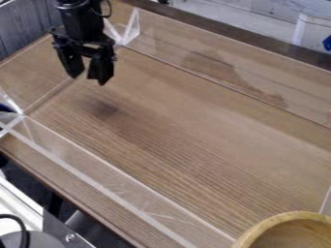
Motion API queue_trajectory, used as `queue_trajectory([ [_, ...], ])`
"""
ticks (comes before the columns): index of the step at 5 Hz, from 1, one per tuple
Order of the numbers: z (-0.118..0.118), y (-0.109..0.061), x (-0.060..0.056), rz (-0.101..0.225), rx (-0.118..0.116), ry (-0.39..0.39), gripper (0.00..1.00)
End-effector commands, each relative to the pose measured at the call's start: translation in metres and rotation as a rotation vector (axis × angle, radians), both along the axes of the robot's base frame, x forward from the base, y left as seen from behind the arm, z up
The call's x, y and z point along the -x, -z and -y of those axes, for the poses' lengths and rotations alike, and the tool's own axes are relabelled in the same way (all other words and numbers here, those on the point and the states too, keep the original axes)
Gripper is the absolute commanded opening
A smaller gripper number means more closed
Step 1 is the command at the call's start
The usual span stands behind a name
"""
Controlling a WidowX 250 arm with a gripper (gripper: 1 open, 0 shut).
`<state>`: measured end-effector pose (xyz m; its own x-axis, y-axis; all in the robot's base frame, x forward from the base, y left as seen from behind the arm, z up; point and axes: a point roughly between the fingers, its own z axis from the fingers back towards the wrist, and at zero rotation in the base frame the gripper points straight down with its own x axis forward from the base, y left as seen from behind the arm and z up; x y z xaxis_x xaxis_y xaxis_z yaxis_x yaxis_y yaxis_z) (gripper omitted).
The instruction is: Remove the green block from inside the brown bowl and put it on the table
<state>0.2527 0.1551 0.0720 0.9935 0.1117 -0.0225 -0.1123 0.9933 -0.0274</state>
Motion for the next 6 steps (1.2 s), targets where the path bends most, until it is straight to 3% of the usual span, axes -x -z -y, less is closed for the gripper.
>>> queue_trajectory([
  [1, -0.005, -0.014, -0.008, 0.062, -0.062, 0.027, 1.0],
  [3, -0.015, 0.005, -0.009, 0.029, -0.107, -0.02, 1.0],
  [5, -0.025, 0.026, -0.011, 0.013, -0.118, 0.058, 1.0],
  [6, -0.028, 0.035, -0.012, -0.014, -0.092, 0.068, 0.0],
])
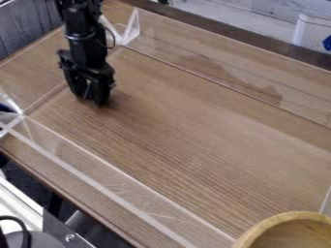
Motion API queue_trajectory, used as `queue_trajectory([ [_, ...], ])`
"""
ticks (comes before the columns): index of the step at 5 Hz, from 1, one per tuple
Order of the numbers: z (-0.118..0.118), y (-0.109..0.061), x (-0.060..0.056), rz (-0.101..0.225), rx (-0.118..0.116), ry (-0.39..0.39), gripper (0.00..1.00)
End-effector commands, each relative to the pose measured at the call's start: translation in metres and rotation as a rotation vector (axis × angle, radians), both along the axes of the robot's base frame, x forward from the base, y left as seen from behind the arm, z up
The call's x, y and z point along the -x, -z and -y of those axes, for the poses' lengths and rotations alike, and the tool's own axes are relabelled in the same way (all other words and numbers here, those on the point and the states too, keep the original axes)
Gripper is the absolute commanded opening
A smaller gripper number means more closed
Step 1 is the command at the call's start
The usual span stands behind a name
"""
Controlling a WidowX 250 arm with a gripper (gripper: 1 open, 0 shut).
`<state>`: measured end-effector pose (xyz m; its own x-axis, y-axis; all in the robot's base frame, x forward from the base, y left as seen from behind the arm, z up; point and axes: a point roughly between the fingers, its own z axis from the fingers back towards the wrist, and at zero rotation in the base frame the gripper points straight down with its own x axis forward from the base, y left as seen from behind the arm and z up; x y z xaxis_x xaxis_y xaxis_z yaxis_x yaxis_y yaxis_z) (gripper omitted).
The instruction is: Remove the green block from inside the brown bowl and put it on the table
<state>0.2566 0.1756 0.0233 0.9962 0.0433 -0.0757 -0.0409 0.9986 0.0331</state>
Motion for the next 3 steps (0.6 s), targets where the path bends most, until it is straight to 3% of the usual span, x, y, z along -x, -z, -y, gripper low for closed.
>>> queue_trajectory([
  [1, -0.0096, -0.0094, -0.0093, 0.024, -0.008, 0.011, 0.0],
  [3, -0.0075, -0.0071, -0.0059, 0.058, -0.024, 0.056, 0.0],
])
